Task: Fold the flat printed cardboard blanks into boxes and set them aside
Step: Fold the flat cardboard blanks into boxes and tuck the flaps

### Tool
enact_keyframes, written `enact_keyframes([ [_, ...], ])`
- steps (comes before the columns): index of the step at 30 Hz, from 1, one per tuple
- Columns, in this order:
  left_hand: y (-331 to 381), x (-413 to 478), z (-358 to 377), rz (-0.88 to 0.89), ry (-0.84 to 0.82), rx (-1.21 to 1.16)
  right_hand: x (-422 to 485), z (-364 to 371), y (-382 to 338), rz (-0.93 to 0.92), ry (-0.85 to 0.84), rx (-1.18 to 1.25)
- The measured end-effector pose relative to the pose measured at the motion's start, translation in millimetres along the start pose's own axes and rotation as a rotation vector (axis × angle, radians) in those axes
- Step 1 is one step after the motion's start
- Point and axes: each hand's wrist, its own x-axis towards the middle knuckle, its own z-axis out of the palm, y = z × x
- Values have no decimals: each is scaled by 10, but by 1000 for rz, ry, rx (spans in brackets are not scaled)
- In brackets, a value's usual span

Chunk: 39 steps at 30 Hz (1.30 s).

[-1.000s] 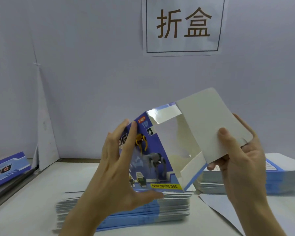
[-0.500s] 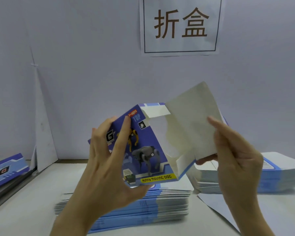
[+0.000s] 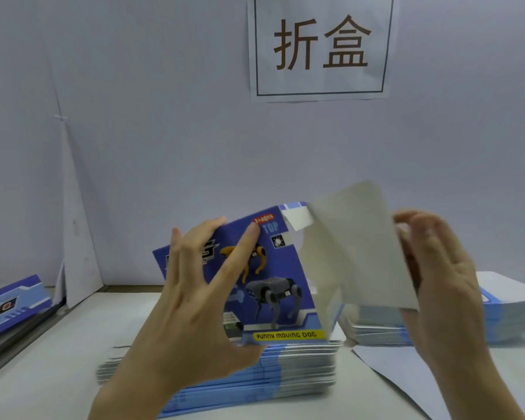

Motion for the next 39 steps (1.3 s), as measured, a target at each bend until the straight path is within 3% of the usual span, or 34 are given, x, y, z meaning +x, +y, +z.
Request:
enact_keyframes([
  [5, 69, 1, 60, 33, -28, 34, -24, 43, 60, 126, -132, -114],
  [8, 45, -15, 33, 26, -53, 34, -4, 34, 109, 35, 29, -288],
  [10, 59, -14, 12, 19, -64, 13, 13, 2, 106, 43, 84, -266],
  [15, 165, 24, 11, 35, -49, -19, 7, -7, 88, 155, 10, -155],
  [23, 190, 24, -82, 106, -97, 22, 4, 9, 51, 204, 25, -118],
  [28, 214, 69, -80, 85, -9, -47, -44, 8, 19, 337, -237, -31],
  [31, 201, 75, -108, 86, 22, -68, -113, 180, 23, 223, -385, -82],
  [36, 227, 79, -126, 80, 30, -46, -233, 435, 140, 26, -301, -154],
  [39, 256, 102, -167, 109, 37, -40, -260, 482, 136, 1, -260, -192],
])
